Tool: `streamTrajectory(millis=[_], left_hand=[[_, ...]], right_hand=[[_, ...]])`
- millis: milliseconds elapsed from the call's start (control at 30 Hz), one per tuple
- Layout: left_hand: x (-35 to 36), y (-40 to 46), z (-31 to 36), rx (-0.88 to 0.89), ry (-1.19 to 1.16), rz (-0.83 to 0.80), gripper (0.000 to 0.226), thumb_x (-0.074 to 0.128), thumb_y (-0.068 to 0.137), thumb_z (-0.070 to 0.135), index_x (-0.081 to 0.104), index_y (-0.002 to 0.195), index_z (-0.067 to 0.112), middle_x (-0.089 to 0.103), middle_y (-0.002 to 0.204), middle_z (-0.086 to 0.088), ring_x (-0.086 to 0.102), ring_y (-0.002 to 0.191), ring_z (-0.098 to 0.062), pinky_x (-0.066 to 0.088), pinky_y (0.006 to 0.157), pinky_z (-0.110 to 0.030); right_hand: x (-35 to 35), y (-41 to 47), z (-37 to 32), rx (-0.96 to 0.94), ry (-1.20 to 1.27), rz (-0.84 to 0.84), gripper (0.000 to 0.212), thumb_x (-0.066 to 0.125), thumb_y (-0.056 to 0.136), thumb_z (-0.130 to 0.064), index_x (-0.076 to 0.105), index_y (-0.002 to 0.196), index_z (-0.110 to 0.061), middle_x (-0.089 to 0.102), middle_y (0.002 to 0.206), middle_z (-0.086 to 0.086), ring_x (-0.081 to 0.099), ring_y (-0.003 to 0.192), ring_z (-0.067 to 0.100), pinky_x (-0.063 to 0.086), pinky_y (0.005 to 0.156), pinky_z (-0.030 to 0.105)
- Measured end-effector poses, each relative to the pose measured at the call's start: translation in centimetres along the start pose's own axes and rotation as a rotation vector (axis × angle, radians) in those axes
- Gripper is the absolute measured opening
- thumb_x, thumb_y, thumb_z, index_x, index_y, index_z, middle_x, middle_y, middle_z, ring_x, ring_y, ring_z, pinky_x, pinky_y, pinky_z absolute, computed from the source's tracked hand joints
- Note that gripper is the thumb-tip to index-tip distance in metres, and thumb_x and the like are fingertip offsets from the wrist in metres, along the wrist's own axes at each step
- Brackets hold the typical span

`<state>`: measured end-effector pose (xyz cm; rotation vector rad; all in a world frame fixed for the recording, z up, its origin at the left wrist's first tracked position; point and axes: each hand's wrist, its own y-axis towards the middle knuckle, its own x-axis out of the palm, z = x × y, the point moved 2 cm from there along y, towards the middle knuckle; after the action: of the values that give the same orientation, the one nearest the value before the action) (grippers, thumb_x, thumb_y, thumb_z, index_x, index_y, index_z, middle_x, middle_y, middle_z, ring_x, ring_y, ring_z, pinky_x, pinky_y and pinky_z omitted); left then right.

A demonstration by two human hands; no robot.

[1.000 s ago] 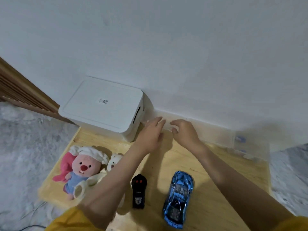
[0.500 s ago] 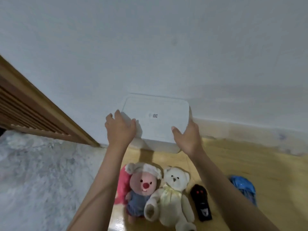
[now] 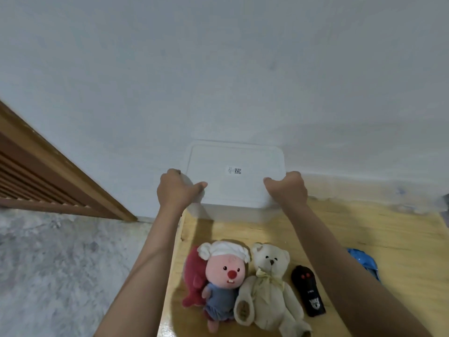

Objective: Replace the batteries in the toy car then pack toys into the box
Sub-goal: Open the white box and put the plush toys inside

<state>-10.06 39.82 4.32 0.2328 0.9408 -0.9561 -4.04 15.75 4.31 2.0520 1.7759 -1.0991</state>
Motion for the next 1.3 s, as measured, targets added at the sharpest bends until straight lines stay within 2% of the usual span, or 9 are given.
streamTrajectory(millis=[100, 200, 467, 700, 800, 933, 1100, 1200, 1300], left_hand=[[-0.2, 0.0, -0.1, 0.003, 0.029, 0.0, 0.055, 0.08, 0.07, 0.047, 0.057, 0.1, 0.007, 0.058, 0.096, -0.005, 0.058, 0.087, -0.026, 0.04, 0.067, -0.028], [-0.5, 0.3, -0.3, -0.013, 0.018, 0.003, 0.062, 0.082, 0.064, 0.048, 0.03, 0.061, 0.015, 0.031, 0.058, 0.002, 0.032, 0.049, -0.016, 0.02, 0.046, -0.026], [-1.0, 1.6, -0.5, -0.081, -0.011, -0.111, 0.066, 0.084, 0.061, 0.045, 0.025, 0.06, 0.016, 0.032, 0.059, 0.003, 0.032, 0.05, -0.014, 0.022, 0.045, -0.027], [-1.3, 1.5, -0.3, 0.041, -0.041, -0.075, 0.063, 0.084, 0.064, 0.041, 0.026, 0.062, 0.018, 0.026, 0.06, 0.003, 0.028, 0.051, -0.015, 0.021, 0.047, -0.025], [-1.4, 1.2, -1.5, 0.034, -0.135, -0.112, 0.052, 0.081, 0.069, 0.038, 0.034, 0.066, 0.016, 0.032, 0.066, -0.001, 0.036, 0.061, -0.018, 0.028, 0.056, -0.029], [-1.0, 0.4, -3.0, -0.064, -0.25, -0.152, 0.048, 0.076, 0.075, 0.032, 0.034, 0.056, 0.016, 0.042, 0.067, -0.009, 0.048, 0.063, -0.02, 0.033, 0.057, -0.032], [-1.3, -0.5, -2.5, -0.139, -0.366, -0.143, 0.028, 0.067, 0.084, 0.018, 0.05, 0.065, 0.007, 0.057, 0.072, -0.013, 0.058, 0.072, -0.028, 0.051, 0.071, -0.039], [-1.5, -0.6, -2.1, -0.121, -0.322, -0.114, 0.029, 0.066, 0.086, 0.02, 0.06, 0.086, -0.008, 0.058, 0.072, -0.015, 0.06, 0.07, -0.03, 0.056, 0.077, -0.046], [-1.5, -0.9, -1.8, -0.11, -0.332, -0.108, 0.024, 0.065, 0.087, 0.019, 0.053, 0.073, 0.003, 0.054, 0.072, -0.013, 0.057, 0.068, -0.028, 0.055, 0.075, -0.045]], right_hand=[[-0.4, 0.1, 0.0, 0.013, -0.008, -0.014, 0.043, 0.063, 0.066, -0.037, 0.061, 0.093, -0.004, 0.067, 0.088, 0.009, 0.063, 0.077, 0.028, 0.046, 0.061, 0.027], [-1.0, 0.2, -0.2, 0.041, -0.014, -0.027, 0.035, 0.065, 0.073, -0.029, 0.061, 0.096, -0.003, 0.065, 0.088, 0.008, 0.062, 0.078, 0.029, 0.052, 0.072, 0.034], [-2.1, 0.7, -0.9, 0.132, 0.104, -0.1, 0.016, 0.06, 0.069, -0.016, 0.047, 0.066, -0.007, 0.046, 0.065, 0.005, 0.054, 0.069, 0.028, 0.038, 0.055, 0.027], [-1.7, 0.1, -0.6, 0.1, 0.256, -0.131, 0.011, 0.065, 0.074, -0.011, 0.056, 0.071, -0.005, 0.054, 0.066, 0.004, 0.056, 0.061, 0.021, 0.037, 0.048, 0.021], [-2.2, -0.7, 0.2, 0.088, 0.314, -0.177, 0.012, 0.066, 0.08, -0.009, 0.059, 0.07, -0.007, 0.059, 0.073, 0.006, 0.057, 0.064, 0.019, 0.042, 0.053, 0.024], [-2.6, -1.4, 2.3, 0.197, 0.343, -0.215, 0.023, 0.066, 0.082, -0.013, 0.059, 0.098, 0.001, 0.058, 0.088, 0.01, 0.056, 0.075, 0.023, 0.046, 0.071, 0.035], [-2.8, -1.9, 2.3, 0.149, 0.264, -0.16, 0.015, 0.06, 0.078, 0.0, 0.052, 0.066, -0.003, 0.047, 0.068, 0.009, 0.045, 0.056, 0.02, 0.034, 0.048, 0.026], [-2.9, -1.9, 1.9, 0.115, 0.266, -0.115, 0.018, 0.06, 0.08, -0.002, 0.049, 0.066, -0.004, 0.052, 0.073, 0.008, 0.056, 0.071, 0.027, 0.049, 0.061, 0.033], [-3.0, -2.0, 1.9, 0.061, 0.252, -0.109, 0.02, 0.062, 0.083, -0.01, 0.053, 0.067, -0.004, 0.055, 0.07, 0.008, 0.057, 0.068, 0.028, 0.048, 0.057, 0.032]])
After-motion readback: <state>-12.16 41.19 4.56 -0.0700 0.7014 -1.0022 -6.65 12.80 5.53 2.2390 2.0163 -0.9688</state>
